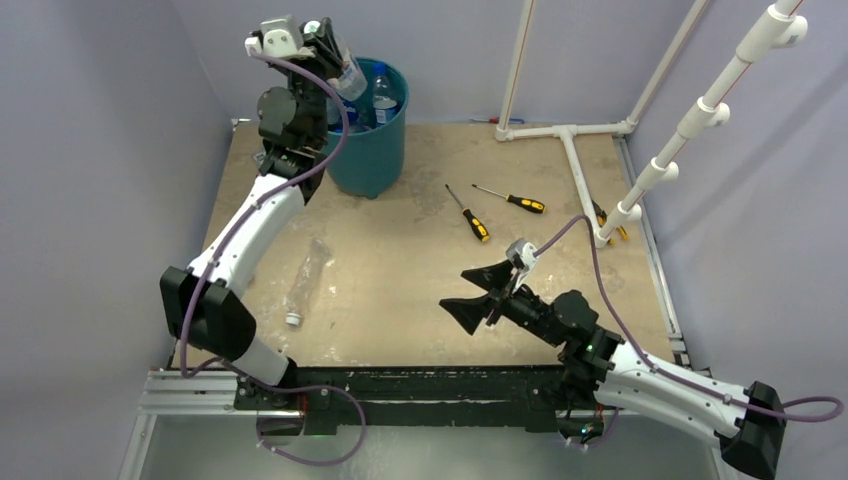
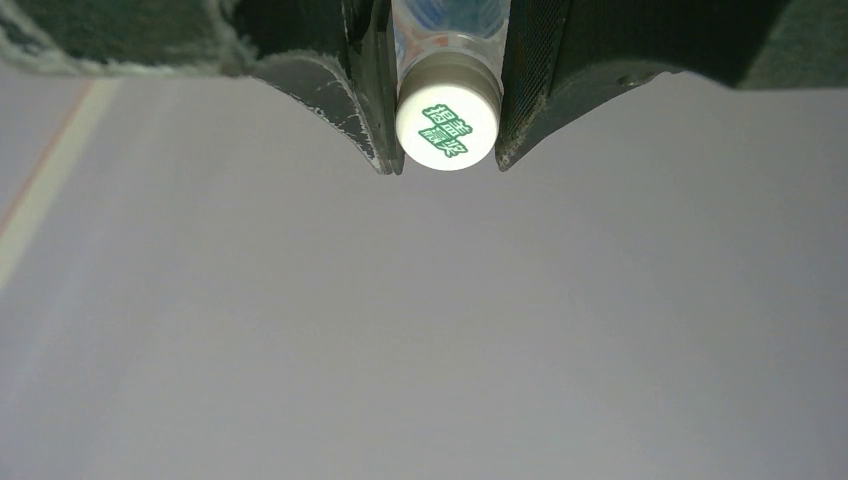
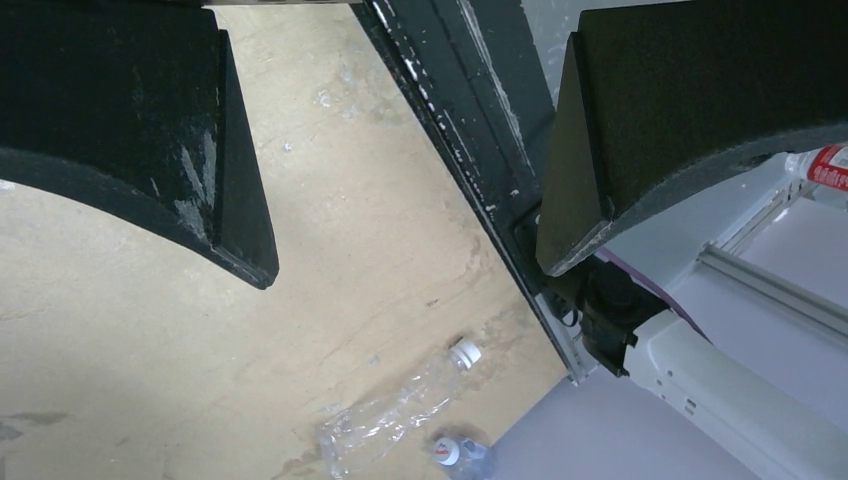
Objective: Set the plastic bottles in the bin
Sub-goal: Place the plastic bottle in the trash bin.
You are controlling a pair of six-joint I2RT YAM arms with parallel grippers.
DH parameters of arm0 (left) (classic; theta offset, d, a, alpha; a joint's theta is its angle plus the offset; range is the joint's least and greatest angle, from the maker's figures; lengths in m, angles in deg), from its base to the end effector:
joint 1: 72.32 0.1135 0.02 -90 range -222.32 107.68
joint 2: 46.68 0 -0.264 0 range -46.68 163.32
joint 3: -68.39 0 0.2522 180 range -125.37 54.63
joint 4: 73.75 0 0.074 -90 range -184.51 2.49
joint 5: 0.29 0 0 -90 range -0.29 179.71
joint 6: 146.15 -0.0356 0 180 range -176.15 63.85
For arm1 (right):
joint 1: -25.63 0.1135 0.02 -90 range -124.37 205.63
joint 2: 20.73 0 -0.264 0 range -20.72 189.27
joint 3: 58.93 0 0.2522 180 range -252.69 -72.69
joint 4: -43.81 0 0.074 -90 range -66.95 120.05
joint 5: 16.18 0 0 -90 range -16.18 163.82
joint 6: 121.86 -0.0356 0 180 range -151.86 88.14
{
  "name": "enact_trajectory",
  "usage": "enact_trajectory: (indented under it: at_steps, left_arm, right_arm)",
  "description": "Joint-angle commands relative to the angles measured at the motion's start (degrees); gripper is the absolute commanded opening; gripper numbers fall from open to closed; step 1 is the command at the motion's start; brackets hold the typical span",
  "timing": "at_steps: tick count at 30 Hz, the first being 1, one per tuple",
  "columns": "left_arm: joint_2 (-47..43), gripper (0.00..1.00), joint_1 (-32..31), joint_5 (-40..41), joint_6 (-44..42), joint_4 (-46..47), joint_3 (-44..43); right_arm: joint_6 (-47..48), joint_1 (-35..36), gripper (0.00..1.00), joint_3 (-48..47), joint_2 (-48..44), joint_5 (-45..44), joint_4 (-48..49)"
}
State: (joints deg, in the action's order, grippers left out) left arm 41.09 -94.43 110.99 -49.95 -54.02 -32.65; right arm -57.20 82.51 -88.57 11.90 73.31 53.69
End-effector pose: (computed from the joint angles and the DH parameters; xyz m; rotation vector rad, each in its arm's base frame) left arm 0.3246 -0.1179 0.4936 -0.2011 1.0223 -0.2641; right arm 0.0868 0.1324 0.2558 -0.4164 1.5032 1.1517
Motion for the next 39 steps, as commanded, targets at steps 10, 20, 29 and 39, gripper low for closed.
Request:
enact_trajectory:
  at_steps: [10,20,29,39]
  left_arm:
    - [11.5,0.0,5.7,-4.5,-0.9,18.4,-1.7]
    - [16.5,0.0,8.3,-4.2,1.2,17.7,0.7]
    - [22.0,0.0,10.0,-8.9,8.5,8.3,0.0]
    - [24.8,0.0,10.0,-12.7,8.7,-0.7,-0.8]
  right_arm:
    - [-1.4,-0.1,0.98,2.9,-4.0,-2.4,-0.7]
    - [-1.6,0.0,0.98,4.3,-3.7,-2.0,0.5]
    - [-1.6,0.0,0.99,3.7,-0.7,-2.0,0.9]
    - [-1.7,0.0,0.99,3.4,-1.3,-3.0,-0.5]
